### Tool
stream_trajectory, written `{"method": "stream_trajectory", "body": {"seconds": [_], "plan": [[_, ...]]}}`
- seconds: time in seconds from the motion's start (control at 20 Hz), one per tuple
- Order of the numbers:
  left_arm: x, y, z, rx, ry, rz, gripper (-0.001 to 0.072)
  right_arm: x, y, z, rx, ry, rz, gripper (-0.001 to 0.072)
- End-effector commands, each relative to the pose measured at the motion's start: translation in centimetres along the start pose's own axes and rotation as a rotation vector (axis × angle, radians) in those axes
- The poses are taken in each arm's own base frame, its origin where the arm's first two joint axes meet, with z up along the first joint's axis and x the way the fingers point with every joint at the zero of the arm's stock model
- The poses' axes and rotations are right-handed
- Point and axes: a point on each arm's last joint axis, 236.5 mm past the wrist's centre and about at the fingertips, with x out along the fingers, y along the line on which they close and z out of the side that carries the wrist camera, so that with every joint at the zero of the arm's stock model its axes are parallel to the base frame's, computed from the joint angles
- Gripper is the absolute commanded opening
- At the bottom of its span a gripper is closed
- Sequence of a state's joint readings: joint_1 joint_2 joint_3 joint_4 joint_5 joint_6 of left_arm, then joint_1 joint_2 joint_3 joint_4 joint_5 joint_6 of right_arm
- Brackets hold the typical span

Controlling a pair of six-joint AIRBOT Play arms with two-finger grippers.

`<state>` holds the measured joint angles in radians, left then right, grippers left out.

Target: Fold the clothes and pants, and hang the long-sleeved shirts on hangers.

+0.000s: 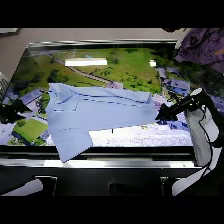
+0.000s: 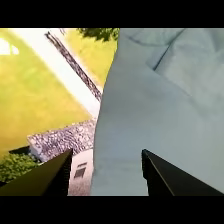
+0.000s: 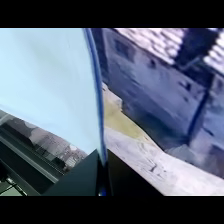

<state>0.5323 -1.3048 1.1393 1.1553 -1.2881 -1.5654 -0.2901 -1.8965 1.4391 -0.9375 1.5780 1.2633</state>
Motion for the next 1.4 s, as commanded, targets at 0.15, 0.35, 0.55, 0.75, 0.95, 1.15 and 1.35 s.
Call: {"method": "stream_trajectory", "body": {"seconds": [0.15, 0.35, 0.55, 0.75, 0.95, 1.15, 1.35], "plan": [[5.5, 1.4, -6.4, -0.123, 0.067, -0.218, 0.0495, -0.3, 0.6, -0.2, -0.010, -0.001, 0.009, 0.0037], [7.7, 1.2, -8.8, -0.137, 0.111, -0.249, 0.0495, -0.6, 0.8, -0.3, -0.016, -0.005, 0.007, 0.0037], [9.4, 0.6, -10.1, -0.114, 0.168, -0.242, 0.0495, -0.7, 0.9, -0.2, -0.018, -0.010, 0.006, 0.0037], [11.0, 0.0, -10.1, -0.117, 0.176, -0.230, 0.0487, -0.9, 1.1, -0.4, -0.022, -0.008, 0.007, 0.0037], [11.3, -1.2, -8.0, -0.146, 0.098, -0.257, 0.0019, -1.9, 2.3, -0.1, -0.056, -0.056, 0.011, 0.0037], [9.1, -4.9, -5.0, -0.069, 0.021, -0.322, 0.0016, -5.0, 7.3, 1.6, -0.173, -0.208, 0.071, 0.0036], [0.4, -13.4, 1.9, 0.143, -0.216, -0.412, 0.0015, -12.9, 14.8, 4.9, -0.380, -0.501, -0.019, 0.0036]]}}
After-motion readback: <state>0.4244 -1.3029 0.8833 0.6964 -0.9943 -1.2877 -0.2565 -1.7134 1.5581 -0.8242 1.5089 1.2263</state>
